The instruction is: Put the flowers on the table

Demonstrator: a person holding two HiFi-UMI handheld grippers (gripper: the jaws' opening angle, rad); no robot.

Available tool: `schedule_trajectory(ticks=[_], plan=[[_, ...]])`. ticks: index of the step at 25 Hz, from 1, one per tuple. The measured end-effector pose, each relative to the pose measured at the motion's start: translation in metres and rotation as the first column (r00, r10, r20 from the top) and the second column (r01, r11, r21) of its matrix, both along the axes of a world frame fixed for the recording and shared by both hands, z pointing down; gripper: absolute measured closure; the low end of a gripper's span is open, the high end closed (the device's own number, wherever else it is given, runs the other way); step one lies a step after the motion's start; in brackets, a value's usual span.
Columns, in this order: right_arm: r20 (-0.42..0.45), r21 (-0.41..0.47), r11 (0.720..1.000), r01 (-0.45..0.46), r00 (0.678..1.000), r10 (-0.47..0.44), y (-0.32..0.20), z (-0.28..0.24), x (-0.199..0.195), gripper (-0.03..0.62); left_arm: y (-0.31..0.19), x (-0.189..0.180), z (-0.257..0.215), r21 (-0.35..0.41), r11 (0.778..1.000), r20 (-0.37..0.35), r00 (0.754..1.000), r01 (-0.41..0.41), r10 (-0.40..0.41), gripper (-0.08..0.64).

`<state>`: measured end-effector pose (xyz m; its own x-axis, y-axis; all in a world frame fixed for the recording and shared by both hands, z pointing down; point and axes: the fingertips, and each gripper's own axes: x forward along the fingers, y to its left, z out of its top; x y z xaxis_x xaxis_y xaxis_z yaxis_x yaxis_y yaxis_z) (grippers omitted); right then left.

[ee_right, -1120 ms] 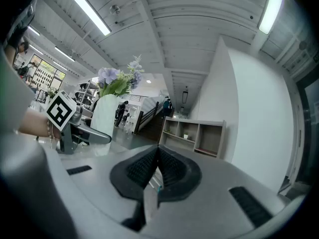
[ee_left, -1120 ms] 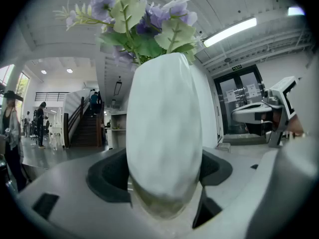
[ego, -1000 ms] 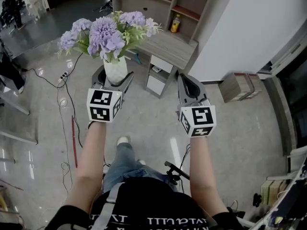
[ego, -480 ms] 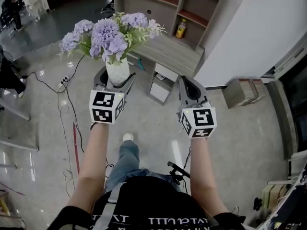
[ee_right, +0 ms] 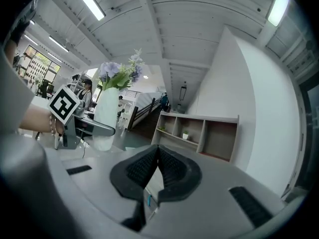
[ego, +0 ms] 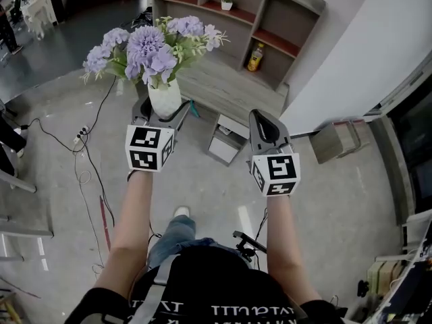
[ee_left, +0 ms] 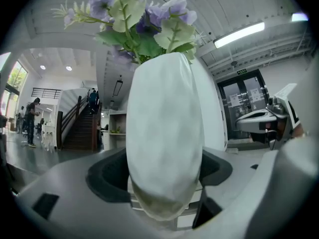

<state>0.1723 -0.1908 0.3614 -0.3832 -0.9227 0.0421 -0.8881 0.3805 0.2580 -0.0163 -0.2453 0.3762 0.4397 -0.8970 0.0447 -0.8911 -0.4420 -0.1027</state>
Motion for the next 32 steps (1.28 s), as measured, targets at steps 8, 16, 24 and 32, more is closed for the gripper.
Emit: schedule_trajectory(ticks=[8,16,24,32], plan=[[0.011,-0.057,0.998,-0.004,1.000,0.004,-0.014,0.000,-0.007,0.577,-0.010,-0.008,0.003,-0.043,0.999,0.012,1.000,0.000,0.001,0.178],[0.022,-0.027,0.999,-0.025,0.999,0.025,-0.018,-0.001,-0.013,0.577,-0.017,-0.010,0.004,-0.023,0.999,0.035,0.999,-0.026,0.026,0.178],[0.000,-0.030,1.000,-0.003,1.000,0.003,-0.020,0.006,-0.021,0.577,-0.022,-0.011,0.003,-0.005,1.000,0.042,0.999,-0.028,0.028,0.178],[-0.006,0.003,1.000,0.026,1.000,-0.026,-0.027,-0.006,-0.035,0.577,-0.025,-0.012,0.004,0.000,0.999,0.047,0.998,-0.032,0.032,0.178]])
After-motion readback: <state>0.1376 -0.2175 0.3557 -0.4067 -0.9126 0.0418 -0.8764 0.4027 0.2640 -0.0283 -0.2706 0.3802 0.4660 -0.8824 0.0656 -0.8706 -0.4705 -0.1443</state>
